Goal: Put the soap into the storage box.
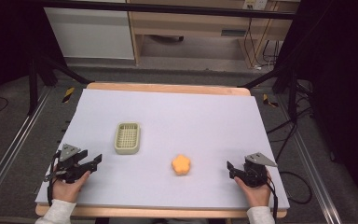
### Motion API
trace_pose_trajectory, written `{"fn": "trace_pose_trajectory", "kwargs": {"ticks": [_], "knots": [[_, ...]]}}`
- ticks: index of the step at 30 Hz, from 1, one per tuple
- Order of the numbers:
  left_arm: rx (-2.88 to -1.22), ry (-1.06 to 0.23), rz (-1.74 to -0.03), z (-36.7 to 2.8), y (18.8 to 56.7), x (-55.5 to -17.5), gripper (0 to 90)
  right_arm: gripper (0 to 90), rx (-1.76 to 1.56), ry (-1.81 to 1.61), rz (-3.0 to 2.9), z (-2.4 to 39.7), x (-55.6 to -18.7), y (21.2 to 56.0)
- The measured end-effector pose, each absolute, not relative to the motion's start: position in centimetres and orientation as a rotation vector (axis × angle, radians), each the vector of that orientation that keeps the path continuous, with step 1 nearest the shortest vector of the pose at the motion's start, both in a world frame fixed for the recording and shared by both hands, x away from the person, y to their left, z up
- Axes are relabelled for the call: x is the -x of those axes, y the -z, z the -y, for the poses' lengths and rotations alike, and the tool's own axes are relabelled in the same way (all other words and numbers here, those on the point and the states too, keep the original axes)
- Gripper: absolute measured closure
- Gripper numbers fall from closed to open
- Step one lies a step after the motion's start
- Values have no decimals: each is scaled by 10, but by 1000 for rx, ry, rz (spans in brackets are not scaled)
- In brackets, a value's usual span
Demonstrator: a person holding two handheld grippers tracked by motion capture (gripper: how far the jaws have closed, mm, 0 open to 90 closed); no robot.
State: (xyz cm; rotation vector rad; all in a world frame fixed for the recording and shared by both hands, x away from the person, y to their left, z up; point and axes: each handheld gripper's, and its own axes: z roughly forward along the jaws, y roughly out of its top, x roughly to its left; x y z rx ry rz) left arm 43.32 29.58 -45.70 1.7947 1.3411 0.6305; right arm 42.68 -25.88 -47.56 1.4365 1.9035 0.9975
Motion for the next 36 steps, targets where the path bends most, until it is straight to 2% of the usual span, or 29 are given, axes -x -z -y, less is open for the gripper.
{"fn": "trace_pose_trajectory", "kwargs": {"ticks": [36], "knots": [[-1852,-567,-1179,-255,447,-427,350,246,-1416,-1027,-1916,256,-415,479]]}}
